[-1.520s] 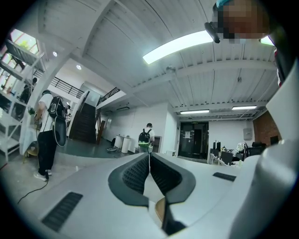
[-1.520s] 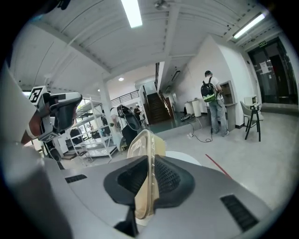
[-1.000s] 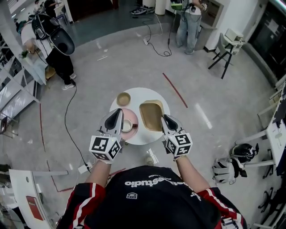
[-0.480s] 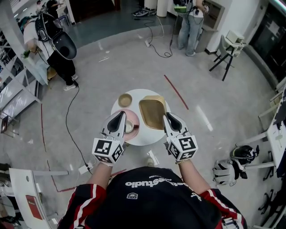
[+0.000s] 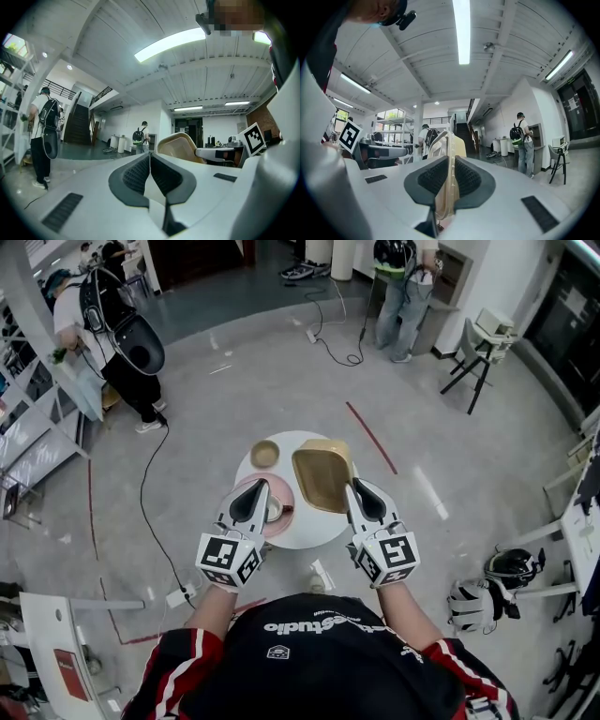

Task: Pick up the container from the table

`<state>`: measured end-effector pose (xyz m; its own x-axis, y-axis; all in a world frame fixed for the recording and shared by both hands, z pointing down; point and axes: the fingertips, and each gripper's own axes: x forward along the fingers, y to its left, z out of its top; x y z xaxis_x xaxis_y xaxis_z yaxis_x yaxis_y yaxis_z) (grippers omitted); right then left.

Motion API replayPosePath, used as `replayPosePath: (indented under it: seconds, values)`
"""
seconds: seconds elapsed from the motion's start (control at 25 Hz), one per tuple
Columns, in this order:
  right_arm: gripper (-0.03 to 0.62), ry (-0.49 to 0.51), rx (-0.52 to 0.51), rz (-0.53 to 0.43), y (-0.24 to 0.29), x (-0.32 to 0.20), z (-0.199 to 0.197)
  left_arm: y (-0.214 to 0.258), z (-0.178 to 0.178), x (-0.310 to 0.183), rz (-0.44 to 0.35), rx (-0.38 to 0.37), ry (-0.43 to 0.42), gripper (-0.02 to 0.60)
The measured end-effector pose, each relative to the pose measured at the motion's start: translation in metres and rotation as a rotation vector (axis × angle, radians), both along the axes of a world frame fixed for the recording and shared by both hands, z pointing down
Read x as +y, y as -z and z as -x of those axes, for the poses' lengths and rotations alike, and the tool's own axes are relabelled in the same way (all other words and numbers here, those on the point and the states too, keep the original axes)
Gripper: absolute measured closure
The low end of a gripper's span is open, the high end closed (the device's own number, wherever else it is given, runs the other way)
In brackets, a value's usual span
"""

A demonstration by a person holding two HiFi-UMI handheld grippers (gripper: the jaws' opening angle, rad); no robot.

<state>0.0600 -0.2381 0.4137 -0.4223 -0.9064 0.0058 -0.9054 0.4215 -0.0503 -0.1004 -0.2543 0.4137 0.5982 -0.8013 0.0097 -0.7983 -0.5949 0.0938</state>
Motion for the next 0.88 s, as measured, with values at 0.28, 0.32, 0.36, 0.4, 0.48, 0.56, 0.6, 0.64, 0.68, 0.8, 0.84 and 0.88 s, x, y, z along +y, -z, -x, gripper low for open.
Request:
replayPosePath:
  seconds: [0.28,0.32,0.36,0.4,0.48,0.56,0.6,0.64,0.68,0.8,0.84,0.88]
  values:
    - [0.533,0.014,0.023,-0.011,0.011,0.004,0.009,0.002,0.003,0.0,0.003,0.009,0.001,0.554]
    - [0.533,0.016,0.023,-0.013,0.011,0.005,0.009,0.001,0.003,0.0,0.002,0.01,0.001,0.554]
    - [0.533,0.018,0.022,-0.016,0.012,0.006,0.01,0.001,0.003,0.0,0.0,0.011,0.0,0.554]
    - [0.533,0.018,0.022,-0.018,0.013,0.006,0.011,0.0,0.003,0.0,-0.001,0.011,0.0,0.554]
    - [0.534,0.017,0.025,-0.023,0.014,0.005,0.012,0.0,0.004,-0.001,0.003,0.017,0.0,0.554]
    - [0.534,0.012,0.029,-0.023,0.015,0.003,0.013,0.0,0.006,-0.003,0.013,0.035,0.004,0.554]
    - [0.534,0.01,0.029,-0.022,0.016,0.003,0.012,0.001,0.007,-0.004,0.016,0.042,0.008,0.554]
    - [0.535,0.008,0.028,-0.019,0.016,0.003,0.012,0.001,0.008,-0.004,0.016,0.046,0.01,0.554]
    - [0.536,0.007,0.028,-0.016,0.015,0.003,0.012,0.002,0.008,-0.004,0.016,0.047,0.012,0.554]
    - [0.536,0.003,0.031,-0.005,0.013,0.002,0.011,0.002,0.009,-0.004,0.016,0.048,0.013,0.554]
    - [0.536,0.0,0.034,-0.005,0.013,0.002,0.01,0.002,0.008,-0.005,0.015,0.047,0.013,0.554]
    - [0.536,-0.003,0.036,-0.006,0.013,0.001,0.01,0.002,0.008,-0.006,0.015,0.047,0.012,0.554]
